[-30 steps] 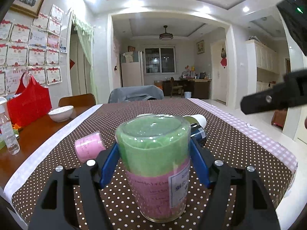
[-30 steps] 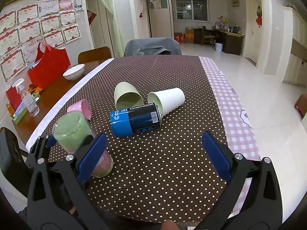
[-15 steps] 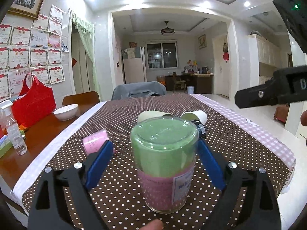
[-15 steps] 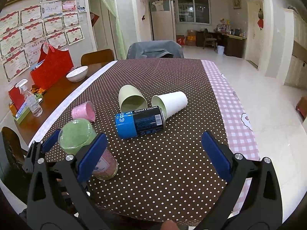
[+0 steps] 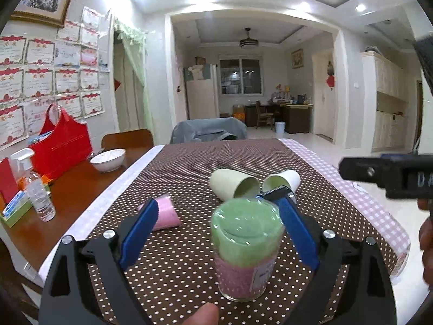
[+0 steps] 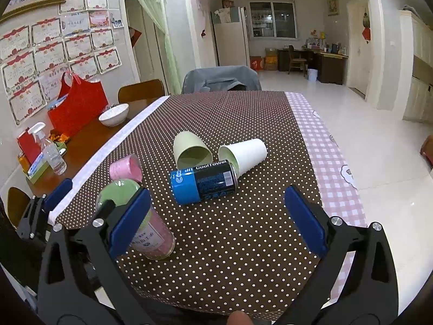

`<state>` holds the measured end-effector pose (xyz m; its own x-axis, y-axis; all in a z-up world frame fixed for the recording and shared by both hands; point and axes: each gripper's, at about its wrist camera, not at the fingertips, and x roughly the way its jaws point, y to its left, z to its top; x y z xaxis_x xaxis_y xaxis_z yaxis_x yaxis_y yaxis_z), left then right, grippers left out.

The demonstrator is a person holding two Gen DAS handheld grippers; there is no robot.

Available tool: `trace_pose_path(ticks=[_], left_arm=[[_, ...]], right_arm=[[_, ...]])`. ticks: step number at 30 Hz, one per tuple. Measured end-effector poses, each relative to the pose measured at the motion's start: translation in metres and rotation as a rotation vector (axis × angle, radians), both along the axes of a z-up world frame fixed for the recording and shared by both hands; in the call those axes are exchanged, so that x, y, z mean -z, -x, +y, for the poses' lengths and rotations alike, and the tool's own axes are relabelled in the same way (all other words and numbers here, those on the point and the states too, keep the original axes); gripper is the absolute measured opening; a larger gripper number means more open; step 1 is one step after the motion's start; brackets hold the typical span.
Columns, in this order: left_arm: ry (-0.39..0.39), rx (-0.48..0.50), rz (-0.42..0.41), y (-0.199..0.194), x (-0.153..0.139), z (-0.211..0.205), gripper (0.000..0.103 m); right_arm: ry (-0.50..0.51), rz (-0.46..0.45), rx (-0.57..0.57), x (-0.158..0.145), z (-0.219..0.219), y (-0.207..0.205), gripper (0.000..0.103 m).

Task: Flip cup upside down
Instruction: 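Lower the container upright onto the tablecloth and open the left gripper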

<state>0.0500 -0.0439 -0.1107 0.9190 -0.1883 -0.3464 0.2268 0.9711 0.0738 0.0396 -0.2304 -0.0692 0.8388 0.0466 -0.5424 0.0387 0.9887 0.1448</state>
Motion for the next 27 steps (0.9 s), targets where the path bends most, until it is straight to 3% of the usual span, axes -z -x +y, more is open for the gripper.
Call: trace_pose_path(ticks=[9,20,27], left_arm=[[0.062,-0.077,0.060,-0.003,-0.044,0.031,0.089],[0.036,-0.142,0.086,0.015,-0.090,0.051,0.089],[0.042,-0.180,0.102,0.029,-0.103,0.064,0.089]], right_arm=[[-0.006,-0.051,-0.002,-0.017,0.006,0.008,0.097],[0.013,-0.109,-0.010,-0.037,0.018,0.027,0.097],[0.057,-0.135,-0.030,-0.045,0.035,0.045,0.097]])
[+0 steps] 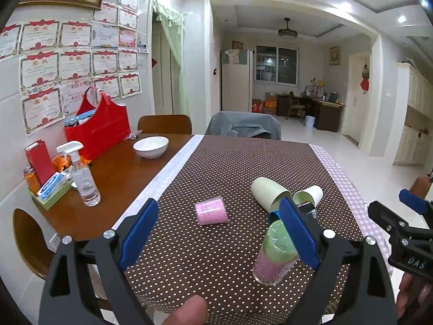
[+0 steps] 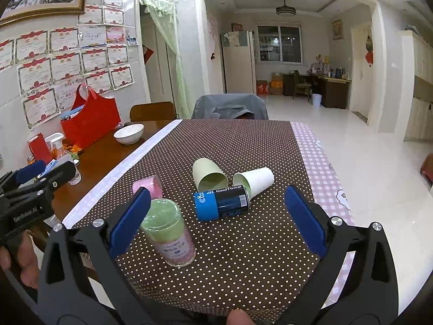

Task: Flip cup upside down
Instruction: 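Lower the container upright onto the tablecloth and open the left gripper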

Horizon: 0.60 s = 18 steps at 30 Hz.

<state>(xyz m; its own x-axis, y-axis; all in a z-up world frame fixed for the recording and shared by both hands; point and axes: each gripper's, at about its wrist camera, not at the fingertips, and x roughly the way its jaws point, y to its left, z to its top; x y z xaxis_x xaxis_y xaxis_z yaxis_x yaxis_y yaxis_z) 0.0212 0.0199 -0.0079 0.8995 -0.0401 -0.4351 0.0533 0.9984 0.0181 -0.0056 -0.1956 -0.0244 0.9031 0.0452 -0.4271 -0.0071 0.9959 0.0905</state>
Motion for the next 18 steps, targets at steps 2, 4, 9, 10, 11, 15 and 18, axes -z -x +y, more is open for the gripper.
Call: trace_pose_path(ticks=[2,4,9,10,11,15,18], left_arm=[[-0.002,0.000,-0.016,0.006,-0.005,0.001,0.089],[-0.005,-0.001,-0.042,0.015,-0.011,0.001,0.089],[0.003,0.005,-0.082,0.035,-0.018,0.002,0.089],[0.001,0.007,-0.086,0.039,-0.018,0.001,0.089],[0.000,0.010,-0.090,0.042,-0.019,0.001,0.089],[0.002,0.021,-0.104,0.050,-0.024,-0.002,0.089],[-0.002,0.030,-0.121,0.058,-0.028,-0.006,0.089]], right_arm=[[0.017,-0.016,0.004,-0.003,0.004,0.006,0.097],[0.032,-0.035,0.011,-0.006,0.009,0.014,0.097],[0.035,-0.053,0.026,-0.009,0.013,0.027,0.097],[0.034,-0.054,0.027,-0.009,0.013,0.029,0.097],[0.034,-0.054,0.029,-0.009,0.013,0.031,0.097],[0.030,-0.063,0.038,-0.011,0.015,0.040,0.097],[0.035,-0.076,0.043,-0.013,0.015,0.046,0.097]])
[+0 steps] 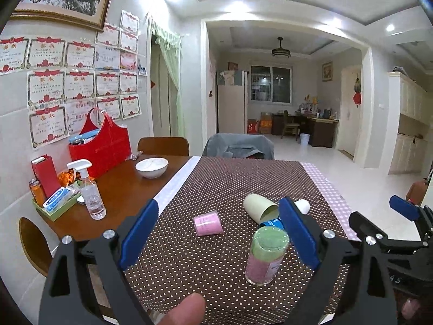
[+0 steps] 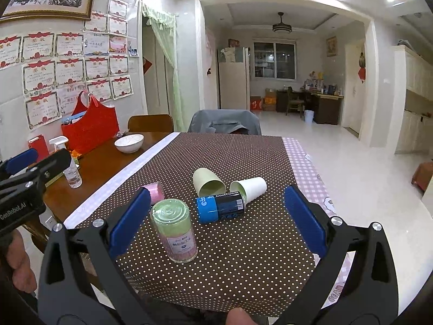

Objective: Flip cup upside down

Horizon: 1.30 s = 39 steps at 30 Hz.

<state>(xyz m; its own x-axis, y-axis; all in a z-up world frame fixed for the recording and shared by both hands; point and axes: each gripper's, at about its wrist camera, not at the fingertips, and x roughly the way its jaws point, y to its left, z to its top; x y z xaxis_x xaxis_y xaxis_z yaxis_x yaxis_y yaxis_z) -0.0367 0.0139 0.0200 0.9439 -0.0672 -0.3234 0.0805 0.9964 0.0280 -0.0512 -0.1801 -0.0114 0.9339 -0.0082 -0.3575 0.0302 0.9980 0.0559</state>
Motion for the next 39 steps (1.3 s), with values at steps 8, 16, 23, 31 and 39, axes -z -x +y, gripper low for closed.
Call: trace_pose_path(ticks=[8,16,23,31,39], left_arm=[[-0.003,-0.002,-0.021,0.0104,-0.0028,-0.0037,0.089],[0.001,0.009,0.002,0.0076,-0.0001,-0.0047,0.089],[0.002,0.013,0.018,0.0050,0.0020,-0.0051,0.089],[-0.003,0.019,0.010,0.0047,0.0034,-0.0075,0.089],[0.005,0.044,-0.017,0.0081,0.0047,-0.0083,0.089]], right_arm=[[0.004,-0.017,0.008,-0.0029,0.0016,0.0062,0.097],[0.003,-0.019,0.023,-0.0038,-0.0012,0.0062,0.097],[0.002,-0.020,0.023,-0.0041,-0.0010,0.0063,0.097],[0.003,-0.020,0.023,-0.0036,-0.0011,0.0056,0.097],[0.005,-0.011,0.016,-0.0005,0.0007,0.0041,0.097]])
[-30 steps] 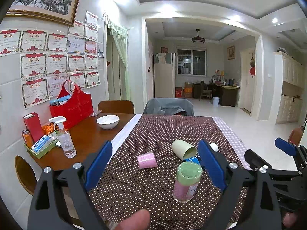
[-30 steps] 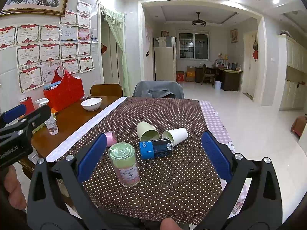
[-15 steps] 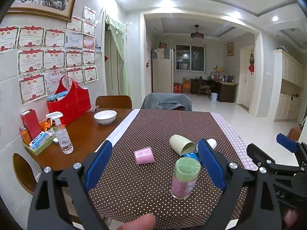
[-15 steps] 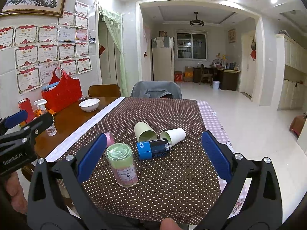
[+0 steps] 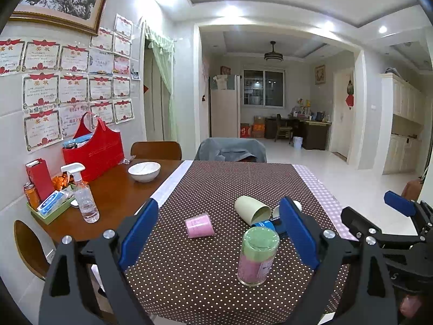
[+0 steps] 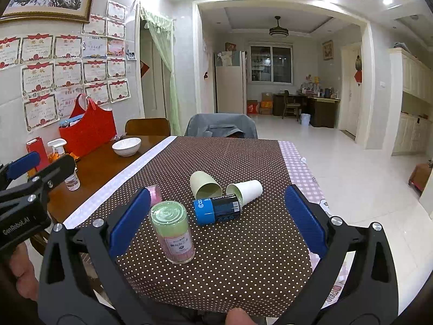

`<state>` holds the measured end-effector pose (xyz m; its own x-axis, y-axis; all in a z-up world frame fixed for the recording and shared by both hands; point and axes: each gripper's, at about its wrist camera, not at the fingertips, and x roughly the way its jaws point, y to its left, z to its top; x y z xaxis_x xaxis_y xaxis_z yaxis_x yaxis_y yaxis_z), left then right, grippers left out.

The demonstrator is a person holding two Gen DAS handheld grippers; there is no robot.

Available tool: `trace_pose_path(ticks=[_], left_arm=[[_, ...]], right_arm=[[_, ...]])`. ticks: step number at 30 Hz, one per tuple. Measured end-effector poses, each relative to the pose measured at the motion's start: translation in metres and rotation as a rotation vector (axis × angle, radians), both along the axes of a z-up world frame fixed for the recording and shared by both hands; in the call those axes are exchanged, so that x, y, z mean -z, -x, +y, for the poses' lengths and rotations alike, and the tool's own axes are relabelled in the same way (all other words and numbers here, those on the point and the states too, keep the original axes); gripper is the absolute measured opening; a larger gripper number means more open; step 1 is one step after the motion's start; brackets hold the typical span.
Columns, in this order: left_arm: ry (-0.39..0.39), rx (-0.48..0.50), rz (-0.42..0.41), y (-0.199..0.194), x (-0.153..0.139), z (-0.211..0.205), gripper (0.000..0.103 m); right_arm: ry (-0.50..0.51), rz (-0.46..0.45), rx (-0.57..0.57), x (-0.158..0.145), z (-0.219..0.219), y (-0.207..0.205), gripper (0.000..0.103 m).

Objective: Flip cup upside down

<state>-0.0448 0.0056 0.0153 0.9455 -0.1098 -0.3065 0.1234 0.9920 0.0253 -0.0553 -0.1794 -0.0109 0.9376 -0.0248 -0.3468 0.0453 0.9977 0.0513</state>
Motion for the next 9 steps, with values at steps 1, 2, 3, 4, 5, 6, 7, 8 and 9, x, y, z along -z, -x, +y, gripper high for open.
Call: trace_pose_path(ticks=[1,2,3,4,5,6,7,8,9], left_arm=[[-0.002,0.000,0.002,-0.0005,0.0003,-0.0002,0.089],[-0.003,0.000,0.003,-0.0008,0.0007,-0.0006,0.089],[-0.004,-0.001,0.006,-0.0009,0.0006,-0.0007,0.089],[-0.008,-0.003,0.012,-0.0017,0.0011,-0.0011,0.089],[-0.010,-0.004,0.017,-0.0025,0.0016,-0.0016,0.089],[-0.011,-0.004,0.020,-0.0030,0.0022,-0.0019,0.089],[-0.011,-0.005,0.022,-0.0032,0.0026,-0.0021,0.089],[-0.011,-0.005,0.024,-0.0034,0.0032,-0.0021,0.089],[-0.011,-0.006,0.024,-0.0034,0.0031,-0.0023,0.089]], right_arm=[[0.001,0.000,0.000,0.0004,-0.0001,0.0002,0.097],[0.000,0.000,0.000,0.0004,-0.0001,0.0003,0.097],[-0.001,-0.001,0.000,0.0003,0.0000,0.0003,0.097],[-0.001,-0.002,0.001,0.0004,-0.0001,0.0002,0.097],[-0.001,-0.003,0.001,0.0006,-0.0001,0.0006,0.097],[-0.002,-0.003,0.002,0.0007,-0.0004,0.0005,0.097],[-0.003,-0.004,0.003,0.0007,-0.0006,0.0006,0.097],[-0.005,-0.005,0.004,0.0009,-0.0008,0.0005,0.097],[-0.006,-0.004,0.005,0.0010,-0.0010,0.0000,0.097]])
